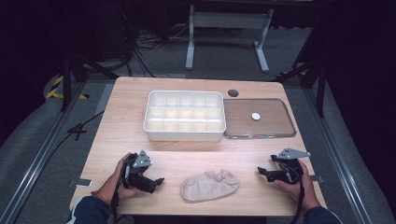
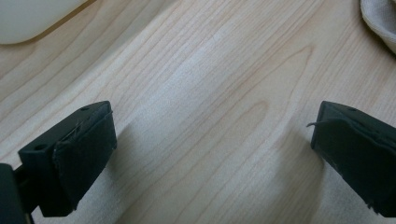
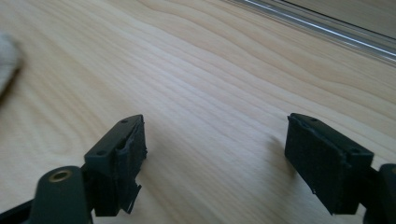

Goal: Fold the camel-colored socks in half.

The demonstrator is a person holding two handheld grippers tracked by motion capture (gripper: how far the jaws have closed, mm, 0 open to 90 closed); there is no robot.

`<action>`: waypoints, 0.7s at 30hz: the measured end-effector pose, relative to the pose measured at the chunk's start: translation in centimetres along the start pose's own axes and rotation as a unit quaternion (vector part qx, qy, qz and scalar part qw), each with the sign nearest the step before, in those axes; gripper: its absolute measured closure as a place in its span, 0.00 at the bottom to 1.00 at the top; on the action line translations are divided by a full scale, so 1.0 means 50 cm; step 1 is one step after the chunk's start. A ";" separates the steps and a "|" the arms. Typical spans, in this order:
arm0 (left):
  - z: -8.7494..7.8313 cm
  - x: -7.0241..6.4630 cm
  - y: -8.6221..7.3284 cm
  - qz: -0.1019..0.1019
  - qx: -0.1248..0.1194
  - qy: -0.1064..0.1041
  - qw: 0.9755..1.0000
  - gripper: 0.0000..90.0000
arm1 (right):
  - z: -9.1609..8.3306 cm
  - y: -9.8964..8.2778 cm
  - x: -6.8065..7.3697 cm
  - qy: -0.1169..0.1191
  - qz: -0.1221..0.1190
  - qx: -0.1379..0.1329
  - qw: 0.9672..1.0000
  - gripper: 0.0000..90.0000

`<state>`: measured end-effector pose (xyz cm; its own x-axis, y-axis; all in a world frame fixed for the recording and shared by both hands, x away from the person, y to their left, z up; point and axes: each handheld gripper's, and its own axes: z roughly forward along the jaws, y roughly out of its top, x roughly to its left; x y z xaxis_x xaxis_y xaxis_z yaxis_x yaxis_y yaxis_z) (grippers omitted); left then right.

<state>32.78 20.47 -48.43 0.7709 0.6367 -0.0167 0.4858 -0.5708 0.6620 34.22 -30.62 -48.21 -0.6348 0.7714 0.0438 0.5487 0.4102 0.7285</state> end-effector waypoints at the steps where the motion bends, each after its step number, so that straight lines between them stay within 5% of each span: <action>1: 0.000 0.000 0.000 0.003 -0.001 -0.001 1.000 0.00 | -0.001 0.002 0.002 0.004 -0.003 -0.002 1.000 0.23; 12: -0.006 -0.001 -0.005 0.003 0.002 -0.001 1.000 0.00 | -0.010 0.050 0.090 0.048 -0.071 -0.039 0.996 0.45; 17: -0.008 -0.008 -0.008 -0.011 0.000 0.014 1.000 0.01 | -0.007 0.078 0.146 0.097 -0.109 -0.050 0.988 0.41; 21: -0.013 -0.013 -0.014 -0.012 -0.006 0.014 1.000 0.03 | 0.006 0.093 0.184 0.121 -0.132 -0.053 0.982 0.47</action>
<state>31.68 20.78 -48.40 0.7467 0.6651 -0.0119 0.4996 -0.5489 0.6702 31.08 -21.49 -44.63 -0.8650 0.5017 -0.0037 0.2962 0.5167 0.8033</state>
